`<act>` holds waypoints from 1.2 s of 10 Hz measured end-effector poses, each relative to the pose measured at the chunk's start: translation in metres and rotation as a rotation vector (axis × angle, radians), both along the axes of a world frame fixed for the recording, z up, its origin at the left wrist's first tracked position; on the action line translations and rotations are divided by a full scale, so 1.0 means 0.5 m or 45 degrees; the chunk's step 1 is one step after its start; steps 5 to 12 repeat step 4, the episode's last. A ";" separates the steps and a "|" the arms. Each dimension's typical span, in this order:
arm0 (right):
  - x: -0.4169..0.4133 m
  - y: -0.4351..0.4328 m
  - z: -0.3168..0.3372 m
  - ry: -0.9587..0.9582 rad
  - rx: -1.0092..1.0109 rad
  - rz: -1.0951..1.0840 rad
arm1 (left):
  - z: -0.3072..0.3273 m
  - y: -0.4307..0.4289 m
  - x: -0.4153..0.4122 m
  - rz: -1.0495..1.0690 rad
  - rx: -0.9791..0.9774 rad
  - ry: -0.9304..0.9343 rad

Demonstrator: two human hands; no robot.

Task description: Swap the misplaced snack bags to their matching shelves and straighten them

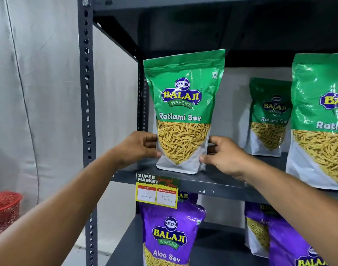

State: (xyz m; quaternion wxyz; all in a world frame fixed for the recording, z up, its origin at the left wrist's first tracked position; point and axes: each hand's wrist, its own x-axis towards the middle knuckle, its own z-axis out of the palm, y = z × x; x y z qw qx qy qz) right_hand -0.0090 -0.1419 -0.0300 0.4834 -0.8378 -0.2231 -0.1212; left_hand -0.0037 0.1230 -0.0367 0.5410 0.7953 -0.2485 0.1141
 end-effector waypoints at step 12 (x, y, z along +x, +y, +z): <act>-0.016 -0.004 -0.013 -0.082 -0.023 -0.088 | 0.002 0.003 -0.011 0.099 -0.036 -0.011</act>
